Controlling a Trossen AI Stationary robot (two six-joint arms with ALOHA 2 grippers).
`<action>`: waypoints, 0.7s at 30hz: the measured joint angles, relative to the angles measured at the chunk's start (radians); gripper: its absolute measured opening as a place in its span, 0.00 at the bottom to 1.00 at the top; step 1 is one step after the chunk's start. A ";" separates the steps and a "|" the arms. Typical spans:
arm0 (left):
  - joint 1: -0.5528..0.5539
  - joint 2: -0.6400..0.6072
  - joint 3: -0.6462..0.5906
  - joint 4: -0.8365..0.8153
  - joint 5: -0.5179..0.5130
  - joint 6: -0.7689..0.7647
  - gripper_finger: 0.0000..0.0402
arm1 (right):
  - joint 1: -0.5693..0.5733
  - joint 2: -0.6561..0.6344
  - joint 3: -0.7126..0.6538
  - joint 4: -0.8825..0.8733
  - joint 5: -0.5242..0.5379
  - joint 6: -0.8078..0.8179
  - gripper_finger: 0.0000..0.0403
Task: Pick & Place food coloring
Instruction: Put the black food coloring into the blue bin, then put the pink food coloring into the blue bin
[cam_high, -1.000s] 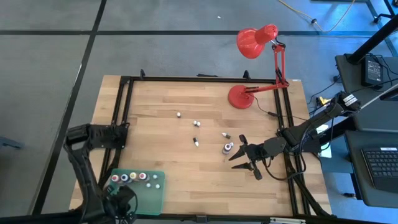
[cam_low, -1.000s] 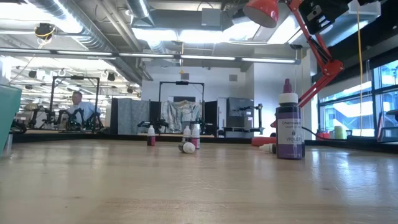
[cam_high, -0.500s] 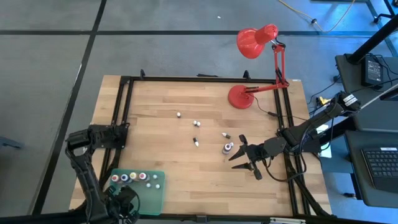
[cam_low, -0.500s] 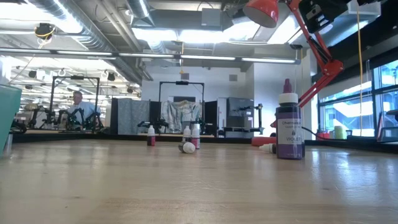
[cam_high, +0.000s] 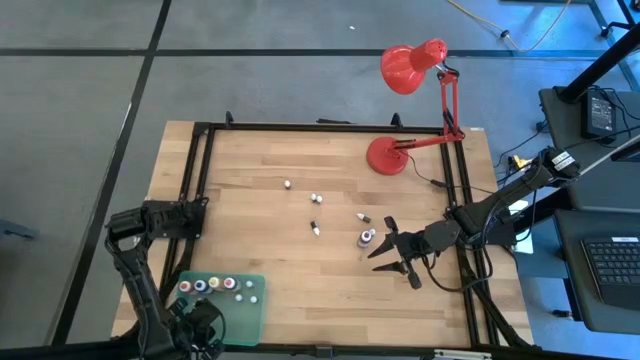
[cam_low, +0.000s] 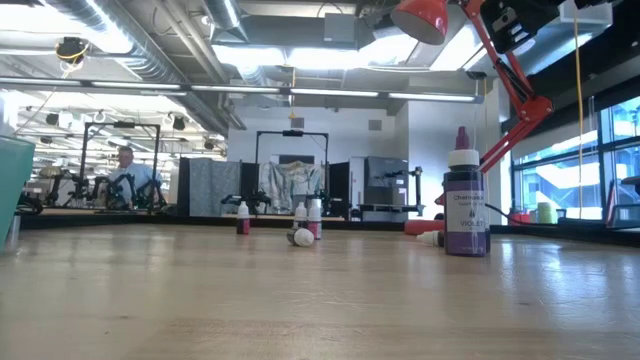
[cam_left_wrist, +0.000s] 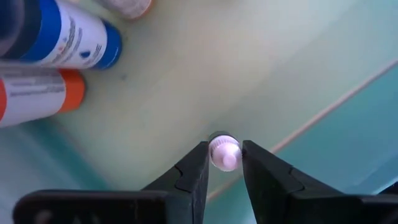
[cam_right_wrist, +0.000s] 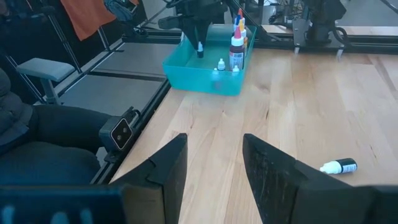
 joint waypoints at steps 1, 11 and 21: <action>0.000 0.000 0.000 0.000 -0.013 0.000 0.24 | 0.000 0.000 0.000 0.000 0.000 0.000 0.39; 0.000 0.000 0.000 -0.001 -0.018 0.000 0.30 | 0.000 0.000 0.000 0.000 0.000 0.000 0.39; 0.000 -0.023 0.000 -0.013 0.014 0.000 0.29 | 0.000 0.000 0.000 0.000 0.000 -0.001 0.39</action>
